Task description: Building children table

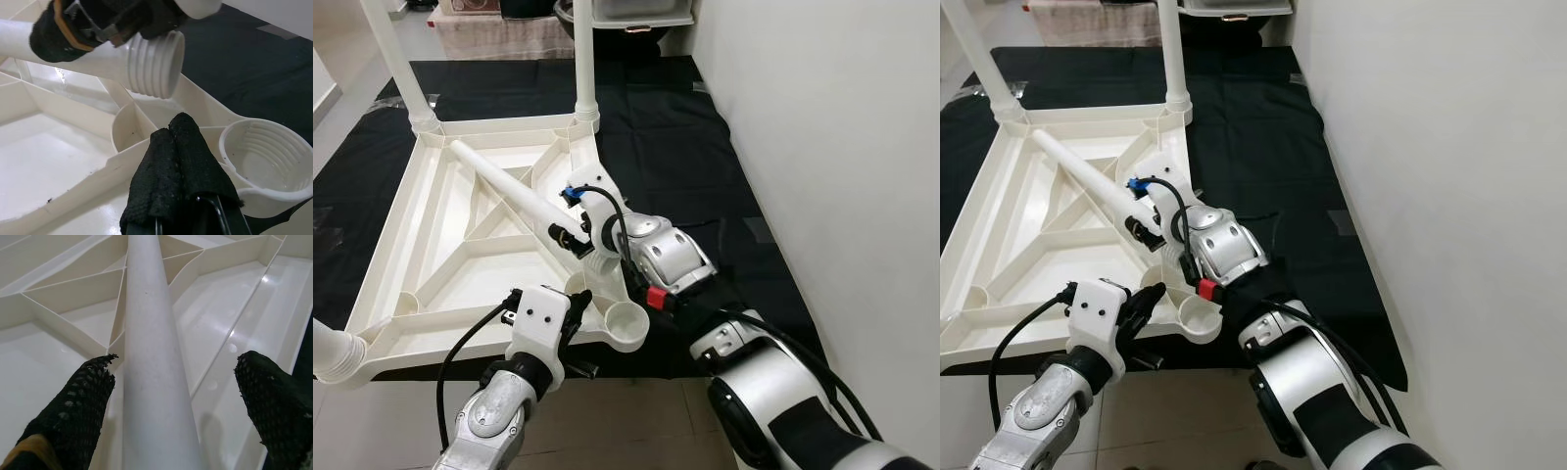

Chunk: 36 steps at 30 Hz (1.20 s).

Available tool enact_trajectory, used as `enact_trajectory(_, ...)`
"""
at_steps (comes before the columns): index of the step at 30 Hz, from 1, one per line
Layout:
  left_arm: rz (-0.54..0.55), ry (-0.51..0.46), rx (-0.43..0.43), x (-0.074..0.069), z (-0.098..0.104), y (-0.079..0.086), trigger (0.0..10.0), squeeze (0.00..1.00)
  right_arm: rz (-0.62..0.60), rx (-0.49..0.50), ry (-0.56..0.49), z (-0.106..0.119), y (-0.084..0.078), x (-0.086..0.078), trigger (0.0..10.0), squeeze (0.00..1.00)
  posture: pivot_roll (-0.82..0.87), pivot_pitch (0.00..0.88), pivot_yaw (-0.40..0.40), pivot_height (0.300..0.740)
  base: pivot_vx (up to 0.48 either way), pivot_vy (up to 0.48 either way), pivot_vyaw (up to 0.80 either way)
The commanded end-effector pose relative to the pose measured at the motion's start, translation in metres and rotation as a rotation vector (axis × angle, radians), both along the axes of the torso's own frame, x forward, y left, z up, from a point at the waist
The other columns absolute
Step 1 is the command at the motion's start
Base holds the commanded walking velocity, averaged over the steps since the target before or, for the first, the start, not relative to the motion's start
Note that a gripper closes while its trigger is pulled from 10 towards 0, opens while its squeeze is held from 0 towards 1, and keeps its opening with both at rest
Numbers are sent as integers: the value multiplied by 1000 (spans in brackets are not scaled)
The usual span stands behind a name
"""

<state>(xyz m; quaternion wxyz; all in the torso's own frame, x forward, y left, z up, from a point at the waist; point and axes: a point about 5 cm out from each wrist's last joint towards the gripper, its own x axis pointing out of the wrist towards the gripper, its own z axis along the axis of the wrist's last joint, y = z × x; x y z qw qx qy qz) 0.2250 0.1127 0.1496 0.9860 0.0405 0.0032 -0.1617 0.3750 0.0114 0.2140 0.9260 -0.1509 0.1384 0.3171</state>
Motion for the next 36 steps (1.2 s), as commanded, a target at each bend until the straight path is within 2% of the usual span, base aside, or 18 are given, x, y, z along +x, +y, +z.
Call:
enact_trajectory(1,-5,12,16,-4,-2,-2,10000,0,7,-30,6,-2,6,1,10000,0,61,178,-78,740,0,0,0)
enact_trajectory(3,-3,13,16,-6,-2,-3,10000,0,45,-97,18,0,12,1,10000,0,65,181,-87,740,0,0,0)
enact_trajectory(8,4,18,14,-7,-3,-3,10000,0,55,-164,59,5,12,3,10000,0,57,180,-95,740,0,0,0)
enact_trajectory(11,6,19,13,-8,-3,-3,10000,0,49,-166,73,9,11,4,10000,0,50,182,-98,740,0,0,0)
enact_trajectory(13,6,21,11,-7,-4,-4,10000,0,48,-117,90,26,9,7,10000,0,39,179,-105,740,0,0,0)
enact_trajectory(16,5,22,11,-7,-5,-5,10000,0,47,-92,94,34,9,9,10000,0,39,179,-105,740,0,0,0)
enact_trajectory(17,6,22,10,-7,-5,-5,10000,0,67,-83,117,45,10,9,10000,0,36,175,-106,740,0,0,0)
enact_trajectory(19,6,22,10,-7,-5,-5,10000,0,67,-83,117,45,10,9,10000,0,36,175,-106,740,0,0,0)
enact_trajectory(20,6,21,10,-6,-5,-5,10000,0,83,-83,132,52,10,9,10000,0,36,174,-108,740,0,0,0)
enact_trajectory(21,7,21,10,-6,-5,-6,10000,0,102,-121,143,54,10,8,10000,0,33,170,-120,740,0,0,0)
enact_trajectory(23,7,21,10,-6,-5,-6,10000,0,102,-121,143,54,10,8,10000,0,33,170,-120,740,0,0,0)
enact_trajectory(24,8,20,11,-6,-5,-6,10000,0,124,-179,153,51,10,7,10000,0,33,170,-120,740,0,0,0)
enact_trajectory(25,8,20,11,-6,-5,-6,10000,0,124,-179,153,51,10,7,10000,0,33,170,-120,740,0,0,0)
enact_trajectory(27,10,21,10,-6,-6,-7,10000,0,165,-298,178,36,11,4,10000,0,15,164,-142,740,0,0,0)
enact_trajectory(29,13,22,7,-6,-7,-8,10000,0,177,-350,196,25,12,2,10000,0,12,160,-150,740,0,0,0)
enact_trajectory(36,21,21,-2,-6,-7,-10,10000,0,121,-347,210,14,6,4,10000,0,13,157,-158,740,0,0,0)
